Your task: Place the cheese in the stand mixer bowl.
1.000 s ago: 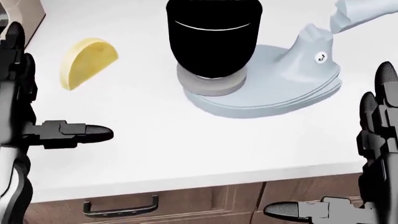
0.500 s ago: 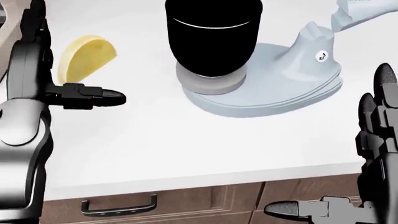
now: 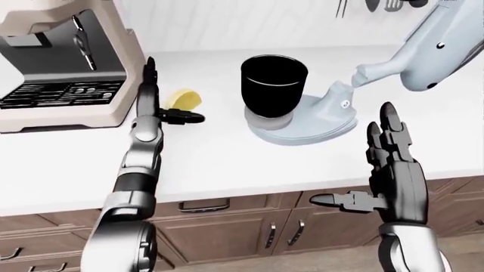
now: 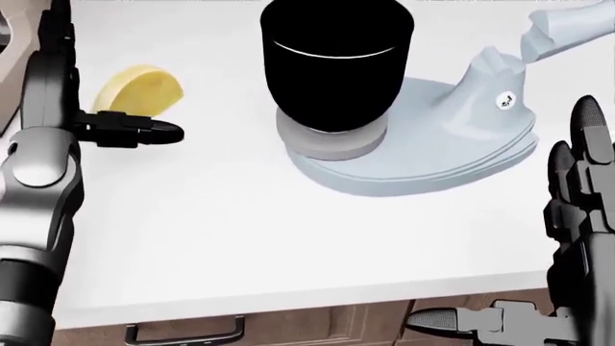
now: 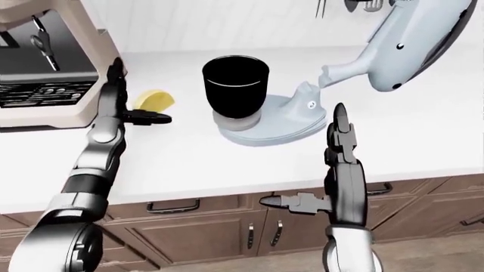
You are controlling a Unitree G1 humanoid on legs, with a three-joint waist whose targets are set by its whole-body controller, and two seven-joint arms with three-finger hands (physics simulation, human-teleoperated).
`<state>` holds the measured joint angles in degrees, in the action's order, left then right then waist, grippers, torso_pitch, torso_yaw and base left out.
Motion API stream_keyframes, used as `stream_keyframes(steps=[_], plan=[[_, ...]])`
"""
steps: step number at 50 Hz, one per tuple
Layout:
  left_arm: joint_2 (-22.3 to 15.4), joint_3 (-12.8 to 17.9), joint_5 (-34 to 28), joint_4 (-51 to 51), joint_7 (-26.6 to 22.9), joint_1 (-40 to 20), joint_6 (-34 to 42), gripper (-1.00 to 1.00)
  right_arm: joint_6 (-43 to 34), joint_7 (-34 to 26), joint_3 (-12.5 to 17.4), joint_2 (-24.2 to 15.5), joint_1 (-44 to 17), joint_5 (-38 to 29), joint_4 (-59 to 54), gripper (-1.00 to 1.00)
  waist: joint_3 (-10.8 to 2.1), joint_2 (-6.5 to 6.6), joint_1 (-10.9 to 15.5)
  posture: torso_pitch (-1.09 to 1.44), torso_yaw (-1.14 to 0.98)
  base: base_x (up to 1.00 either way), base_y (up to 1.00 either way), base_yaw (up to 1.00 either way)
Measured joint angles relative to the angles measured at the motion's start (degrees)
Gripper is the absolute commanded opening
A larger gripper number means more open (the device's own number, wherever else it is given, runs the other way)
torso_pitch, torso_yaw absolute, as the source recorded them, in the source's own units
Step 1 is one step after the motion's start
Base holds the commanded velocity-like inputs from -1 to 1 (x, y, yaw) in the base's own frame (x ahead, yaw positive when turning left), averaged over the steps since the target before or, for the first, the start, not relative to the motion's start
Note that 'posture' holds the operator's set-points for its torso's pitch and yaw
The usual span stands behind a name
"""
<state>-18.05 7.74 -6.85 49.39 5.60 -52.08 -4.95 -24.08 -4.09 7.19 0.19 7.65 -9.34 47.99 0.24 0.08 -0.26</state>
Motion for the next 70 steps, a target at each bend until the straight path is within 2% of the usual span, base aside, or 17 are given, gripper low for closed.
stream_keyframes(steps=[10, 17, 23, 36, 37, 39, 42, 45, 57, 70], plan=[[-0.2, 0.3, 1.9, 6.5, -1.5, -0.4, -6.4, 1.00, -0.1, 0.0, -0.2, 0.0, 0.0, 0.0, 0.2, 1.00, -0.04, 0.32, -0.2, 0.00, 0.00, 0.00, 0.00, 0.00], [0.1, 0.0, 2.7, 7.3, -3.4, -0.2, -9.0, 1.00, 0.2, 0.0, -0.1, 0.1, 0.2, 0.0, 0.2, 1.00, -0.24, 0.65, -0.3, 0.00, 0.00, 0.00, 0.00, 0.00], [0.1, 0.4, 3.6, 12.3, -5.2, -1.7, -11.9, 1.00, 0.5, 0.3, -1.1, 0.2, 0.6, -0.3, 0.5, 1.00, -0.65, 0.97, -0.4, 0.00, 0.00, 0.00, 0.00, 0.00], [0.7, 0.8, 6.5, 15.8, -10.6, -3.1, -11.5, 1.00, 1.0, 0.5, -0.6, 0.1, 0.2, 0.1, -0.4, 1.00, -1.45, 1.26, -0.3, 0.00, 0.00, 0.00, 0.00, 0.00], [0.8, 0.7, 6.6, 15.7, -11.0, -3.1, -11.1, 0.74, 1.0, 0.4, -0.7, 0.0, 0.2, 0.1, -0.4, 1.00, -1.52, 1.28, -0.3, 0.00, 0.00, 0.00, 0.00, 0.00], [0.8, 0.5, 6.6, 15.7, -11.8, -3.0, -9.8, -0.10, 1.2, 0.4, -0.7, 0.1, 0.3, 0.2, -0.3, 1.00, -1.68, 1.36, -0.3, 0.00, 0.00, 0.00, 0.00, 0.00], [1.0, 0.6, 6.4, 16.2, -12.4, -2.9, -8.5, -0.96, 1.3, 0.5, -0.8, 0.1, 0.3, 0.1, -0.3, 1.00, -1.84, 1.45, -0.5, 0.00, 0.00, 0.00, 0.00, 0.00], [1.6, -0.1, 5.7, 15.9, -13.0, -3.2, -8.9, -1.00, 1.5, 0.2, -0.8, 0.1, 0.4, 0.4, -0.4, 1.00, -2.13, 1.58, -1.0, 0.00, 0.00, 0.00, 0.00, 0.00], [1.4, 0.1, 5.4, 14.0, -15.8, -1.5, -7.5, -1.00, 1.7, -0.1, -0.3, 0.1, 0.7, 0.4, 0.6, 1.00, -2.67, 2.15, -1.2, 0.00, 0.00, 0.00, 0.00, 0.00], [0.9, 0.1, 6.3, 8.3, -16.5, -0.4, -1.9, -1.00, 1.4, -0.4, 0.2, 0.2, 1.1, 0.5, 1.1, 1.00, -1.21, 1.82, -1.6, 0.00, 0.00, 0.00, 0.00, 0.00]])
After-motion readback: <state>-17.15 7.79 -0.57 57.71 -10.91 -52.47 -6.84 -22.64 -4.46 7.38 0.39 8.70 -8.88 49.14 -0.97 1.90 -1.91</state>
